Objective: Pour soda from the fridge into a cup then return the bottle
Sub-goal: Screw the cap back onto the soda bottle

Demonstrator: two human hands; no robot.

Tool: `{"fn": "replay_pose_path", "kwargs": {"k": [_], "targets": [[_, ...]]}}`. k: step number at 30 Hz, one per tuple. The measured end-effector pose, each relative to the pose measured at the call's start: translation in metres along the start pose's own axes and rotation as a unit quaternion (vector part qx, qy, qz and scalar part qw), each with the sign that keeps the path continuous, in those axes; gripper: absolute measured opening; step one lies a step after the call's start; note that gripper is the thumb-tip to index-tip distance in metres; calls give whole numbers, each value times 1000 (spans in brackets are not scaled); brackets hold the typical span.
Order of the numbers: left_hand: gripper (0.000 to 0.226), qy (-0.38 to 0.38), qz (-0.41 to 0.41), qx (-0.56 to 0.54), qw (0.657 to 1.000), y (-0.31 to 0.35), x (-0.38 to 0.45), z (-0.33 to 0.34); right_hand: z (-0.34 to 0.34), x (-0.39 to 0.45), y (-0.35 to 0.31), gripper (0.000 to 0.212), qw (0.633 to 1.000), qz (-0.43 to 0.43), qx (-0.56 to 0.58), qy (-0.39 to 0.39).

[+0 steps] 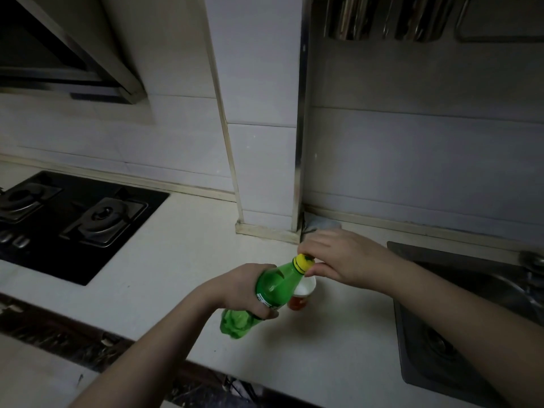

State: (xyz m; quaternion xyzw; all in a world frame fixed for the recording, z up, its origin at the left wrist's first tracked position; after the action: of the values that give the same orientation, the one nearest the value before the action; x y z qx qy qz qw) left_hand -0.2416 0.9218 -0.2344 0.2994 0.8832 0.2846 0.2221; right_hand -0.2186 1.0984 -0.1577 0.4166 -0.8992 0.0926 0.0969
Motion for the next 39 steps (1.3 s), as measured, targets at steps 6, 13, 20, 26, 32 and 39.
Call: {"fn": "replay_pose_path", "kwargs": {"k": [6, 13, 20, 26, 32, 39], "targets": [[49, 3, -1, 18, 1000, -1, -1, 1, 10, 3, -1, 37, 998, -32, -43, 33], [56, 153, -70, 71, 983, -16, -2, -2, 36, 13, 11, 51, 977, 202, 51, 51], [55, 172, -80, -12, 982, -34, -10, -3, 37, 36, 5, 59, 975, 178, -15, 133], [49, 70, -24, 6, 997, -44, -21, -9, 40, 56, -17, 52, 976, -95, -52, 189], [55, 195, -71, 2, 978, -73, -28, -25, 48, 99, -17, 38, 980, 40, -65, 182], [62, 313, -139, 57, 938, -110, -33, -46, 74, 149, -11, 50, 948, 313, -32, 35]]}}
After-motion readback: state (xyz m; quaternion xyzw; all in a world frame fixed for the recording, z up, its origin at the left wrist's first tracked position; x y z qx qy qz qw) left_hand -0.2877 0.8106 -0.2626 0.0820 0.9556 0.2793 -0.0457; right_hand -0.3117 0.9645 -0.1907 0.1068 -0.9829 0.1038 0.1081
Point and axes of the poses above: each hand's wrist, its own x-axis towards the middle knuckle, its own z-axis out of the palm, y = z × x, the point moved 5 cm from there along x, towards the middle knuckle, and after that the axes turned 1 degree about y, right-handed, at the moved point
